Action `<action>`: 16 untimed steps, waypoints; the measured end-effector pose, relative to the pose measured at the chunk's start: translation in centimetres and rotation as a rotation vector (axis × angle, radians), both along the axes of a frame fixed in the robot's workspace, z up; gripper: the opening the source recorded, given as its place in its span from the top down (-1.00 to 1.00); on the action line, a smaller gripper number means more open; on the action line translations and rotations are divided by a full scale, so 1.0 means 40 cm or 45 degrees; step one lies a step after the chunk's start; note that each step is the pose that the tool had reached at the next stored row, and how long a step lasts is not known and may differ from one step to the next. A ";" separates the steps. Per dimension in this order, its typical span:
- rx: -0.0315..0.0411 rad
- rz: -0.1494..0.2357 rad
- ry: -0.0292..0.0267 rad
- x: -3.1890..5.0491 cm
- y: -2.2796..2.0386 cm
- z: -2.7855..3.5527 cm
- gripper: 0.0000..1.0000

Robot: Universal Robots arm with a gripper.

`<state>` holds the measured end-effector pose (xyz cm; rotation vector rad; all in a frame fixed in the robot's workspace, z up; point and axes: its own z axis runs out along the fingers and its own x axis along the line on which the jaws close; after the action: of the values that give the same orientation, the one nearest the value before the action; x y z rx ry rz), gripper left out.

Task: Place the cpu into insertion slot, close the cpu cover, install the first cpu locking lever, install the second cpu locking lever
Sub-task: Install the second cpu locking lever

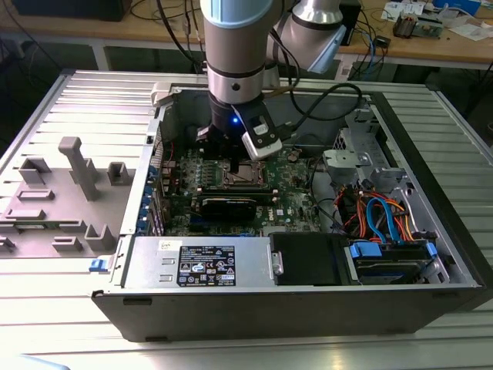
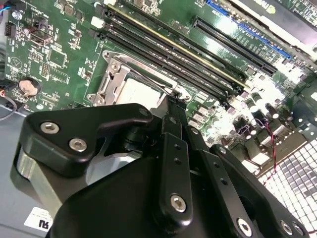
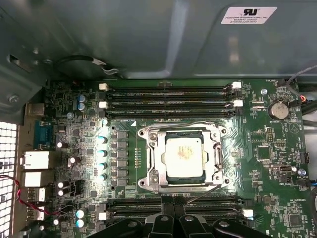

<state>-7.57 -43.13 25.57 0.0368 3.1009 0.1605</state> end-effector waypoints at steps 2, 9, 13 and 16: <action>-0.0003 0.000 0.0001 0.000 0.000 -0.006 0.79; -0.0007 0.000 0.0000 0.000 -0.013 -0.013 0.79; -0.0008 0.000 0.0000 -0.004 -0.013 -0.024 0.79; -0.0012 0.000 0.0001 -0.008 -0.013 -0.035 0.79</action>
<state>-7.90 -43.66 24.18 0.0366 3.1011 0.1590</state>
